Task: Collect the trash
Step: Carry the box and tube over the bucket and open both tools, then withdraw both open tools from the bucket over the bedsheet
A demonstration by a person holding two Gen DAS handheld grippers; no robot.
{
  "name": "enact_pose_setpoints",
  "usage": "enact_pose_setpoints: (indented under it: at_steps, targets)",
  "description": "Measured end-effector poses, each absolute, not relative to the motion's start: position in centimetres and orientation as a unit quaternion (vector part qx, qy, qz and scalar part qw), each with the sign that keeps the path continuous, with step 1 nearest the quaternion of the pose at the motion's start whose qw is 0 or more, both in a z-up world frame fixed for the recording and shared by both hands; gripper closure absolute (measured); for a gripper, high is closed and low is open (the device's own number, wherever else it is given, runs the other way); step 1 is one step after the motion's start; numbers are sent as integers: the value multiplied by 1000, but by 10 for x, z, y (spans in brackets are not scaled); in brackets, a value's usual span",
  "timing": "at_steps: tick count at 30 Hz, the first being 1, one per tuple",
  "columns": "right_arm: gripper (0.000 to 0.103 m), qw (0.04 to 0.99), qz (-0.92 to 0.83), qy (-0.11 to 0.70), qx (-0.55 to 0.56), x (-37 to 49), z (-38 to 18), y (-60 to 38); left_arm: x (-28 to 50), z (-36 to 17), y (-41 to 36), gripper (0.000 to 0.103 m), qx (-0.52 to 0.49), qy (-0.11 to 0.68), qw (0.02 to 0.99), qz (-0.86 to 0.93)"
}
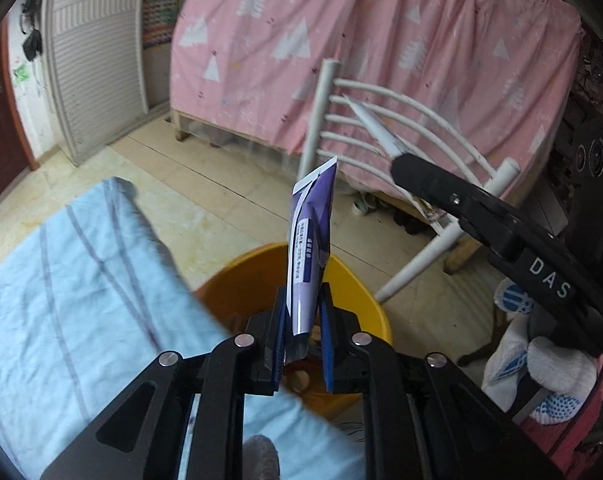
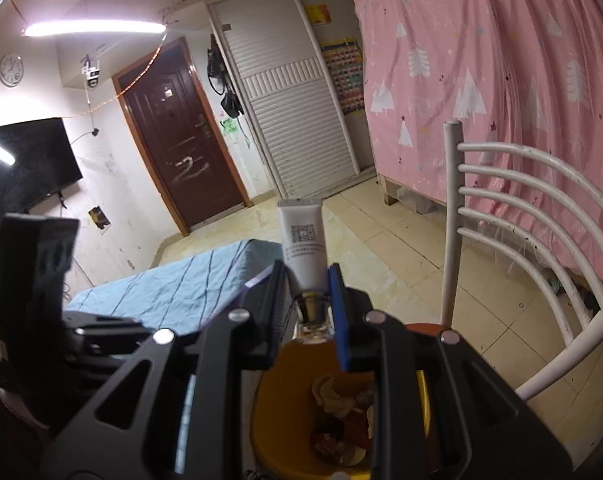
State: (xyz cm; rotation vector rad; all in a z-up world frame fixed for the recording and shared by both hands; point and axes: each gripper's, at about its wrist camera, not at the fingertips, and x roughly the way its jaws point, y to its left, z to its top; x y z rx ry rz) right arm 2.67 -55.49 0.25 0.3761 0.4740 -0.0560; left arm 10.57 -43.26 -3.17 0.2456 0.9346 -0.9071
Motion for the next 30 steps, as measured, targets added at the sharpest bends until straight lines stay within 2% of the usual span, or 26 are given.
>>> enact_pose_setpoints:
  at_steps: [1, 2, 3, 4, 5, 6, 20, 23, 26, 30]
  targets:
    - [82, 954, -27, 235, 186, 26, 1, -556, 105, -36, -438, 91, 115, 439, 784, -423]
    - [82, 953, -28, 237, 188, 27, -1, -557, 106, -39, -440, 83, 116, 441, 784, -422]
    - [82, 952, -29, 238, 189, 28, -2, -557, 107, -41, -441, 67, 117, 444, 783, -419]
    - [82, 952, -29, 239, 191, 28, -3, -558, 108, -45, -440, 58, 114, 447, 783, -417]
    - [82, 951, -29, 240, 192, 28, -4, -558, 109, -46, -438, 44, 111, 450, 783, -415]
    - [82, 951, -29, 242, 192, 30, -4, -557, 111, -48, -435, 39, 106, 451, 784, -413]
    - [81, 937, -21, 284, 200, 44, -30, -543, 130, -33, -344, 32, 41, 407, 853, -325]
    - [67, 932, -28, 299, 205, 47, -38, -537, 130, -27, -321, 31, 31, 395, 865, -309]
    - [58, 932, -23, 300, 202, 50, -35, -523, 131, -23, -302, 31, 24, 386, 873, -296]
    - [29, 939, -5, 288, 190, 52, -24, -498, 131, -17, -272, 30, 13, 369, 889, -271]
